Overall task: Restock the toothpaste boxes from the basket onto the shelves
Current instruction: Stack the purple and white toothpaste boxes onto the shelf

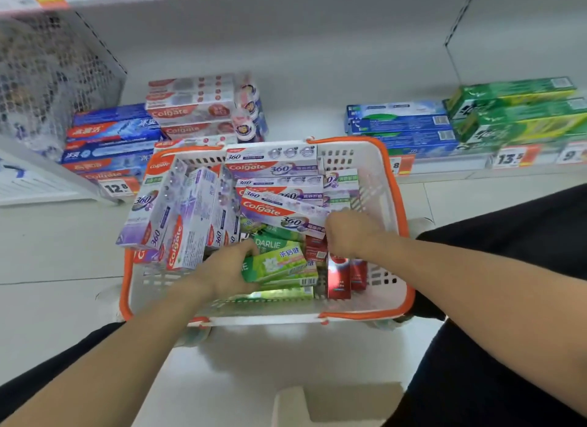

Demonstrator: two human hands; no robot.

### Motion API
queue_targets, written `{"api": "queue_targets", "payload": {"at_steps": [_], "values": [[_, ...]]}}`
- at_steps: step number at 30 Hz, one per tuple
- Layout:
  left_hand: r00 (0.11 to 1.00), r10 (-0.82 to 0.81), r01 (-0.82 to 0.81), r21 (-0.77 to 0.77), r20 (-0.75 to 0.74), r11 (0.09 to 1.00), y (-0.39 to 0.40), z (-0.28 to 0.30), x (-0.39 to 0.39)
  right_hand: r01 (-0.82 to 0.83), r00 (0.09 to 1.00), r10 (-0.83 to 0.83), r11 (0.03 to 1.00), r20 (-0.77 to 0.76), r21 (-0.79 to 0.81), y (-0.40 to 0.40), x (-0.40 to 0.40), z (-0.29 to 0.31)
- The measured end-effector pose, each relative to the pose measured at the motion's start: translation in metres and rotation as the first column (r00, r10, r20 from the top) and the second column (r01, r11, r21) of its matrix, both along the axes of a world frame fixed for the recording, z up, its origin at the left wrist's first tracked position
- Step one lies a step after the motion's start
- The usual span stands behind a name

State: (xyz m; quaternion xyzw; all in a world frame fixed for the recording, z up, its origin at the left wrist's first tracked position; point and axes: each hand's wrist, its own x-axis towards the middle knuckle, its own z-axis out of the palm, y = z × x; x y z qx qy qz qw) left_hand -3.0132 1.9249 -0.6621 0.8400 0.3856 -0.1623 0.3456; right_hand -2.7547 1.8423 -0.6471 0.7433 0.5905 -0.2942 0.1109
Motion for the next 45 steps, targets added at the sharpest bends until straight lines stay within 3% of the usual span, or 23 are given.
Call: {"api": "queue_targets", "payload": {"at_steps": [2,4,6,9,12,15,18,21,23,26,29,30,32,34,38,41,45], "values": [[1.000,-0.013,0.012,-0.034,-0.018,0.999,-0.004,0.001,0.000,0.127,0.992,-0.119,0.964,-0.048,0.235,0.003,0.007,0.001],[0.999,-0.007,0.004,-0.066,-0.038,0.998,-0.009,0.001,0.000,0.193,0.976,-0.148,0.924,-0.157,0.330,0.011,0.013,-0.004],[0.999,-0.002,-0.003,-0.099,-0.051,0.995,-0.012,0.001,0.000,0.129,0.984,-0.092,0.957,-0.150,0.261,0.016,0.015,-0.008],[0.999,0.004,-0.008,-0.097,-0.045,0.995,-0.012,0.004,-0.001,-0.008,1.000,0.010,0.993,-0.011,0.117,0.016,0.015,-0.018],[0.998,0.002,-0.005,-0.055,-0.064,0.998,-0.009,0.009,0.000,0.025,1.000,-0.023,0.985,-0.015,0.173,0.016,0.011,-0.023],[0.997,0.073,-0.072,0.036,-0.036,0.997,-0.005,0.012,0.005,0.120,0.987,-0.094,0.969,-0.130,0.214,0.021,0.008,-0.015],[0.946,0.273,-0.301,0.163,0.173,0.940,0.002,0.020,0.014,0.244,0.919,-0.175,0.957,-0.352,0.161,0.030,0.017,0.004],[0.886,0.315,-0.411,0.261,0.341,0.873,0.010,0.031,0.027,0.263,0.836,-0.199,0.963,-0.512,0.055,0.039,0.029,0.026],[0.860,0.362,-0.442,0.170,0.359,0.881,0.016,0.038,0.033,0.256,0.779,-0.221,0.966,-0.586,-0.024,0.041,0.035,0.034],[0.856,0.430,-0.425,-0.083,0.288,0.902,0.028,0.042,0.031,0.266,0.698,-0.260,0.959,-0.667,-0.096,0.042,0.039,0.036],[0.877,0.411,-0.397,-0.107,0.249,0.912,0.032,0.043,0.023,0.331,0.633,-0.330,0.933,-0.700,-0.141,0.049,0.037,0.039],[0.870,0.419,-0.406,-0.105,0.261,0.908,0.032,0.043,0.021,0.381,0.666,-0.315,0.923,-0.676,-0.055,0.053,0.035,0.038],[0.849,0.437,-0.436,-0.074,0.297,0.897,0.031,0.042,0.017,0.486,0.781,-0.277,0.833,-0.560,0.266,0.065,0.034,0.034],[0.843,0.436,-0.446,-0.041,0.316,0.894,0.029,0.046,0.013,0.479,0.845,-0.245,0.743,-0.476,0.468,0.075,0.034,0.034],[0.780,0.512,-0.515,-0.097,0.360,0.852,0.025,0.049,0.004,0.318,0.919,-0.170,0.853,-0.355,0.414,0.087,0.028,0.024],[0.703,0.587,-0.579,-0.155,0.402,0.800,0.020,0.052,0.002,0.288,0.947,-0.178,0.840,-0.268,0.461,0.080,0.015,0.009],[0.639,0.644,-0.623,-0.209,0.421,0.754,0.017,0.063,-0.004,0.326,0.928,-0.212,0.861,-0.307,0.390,0.079,0.002,0.014]]}}
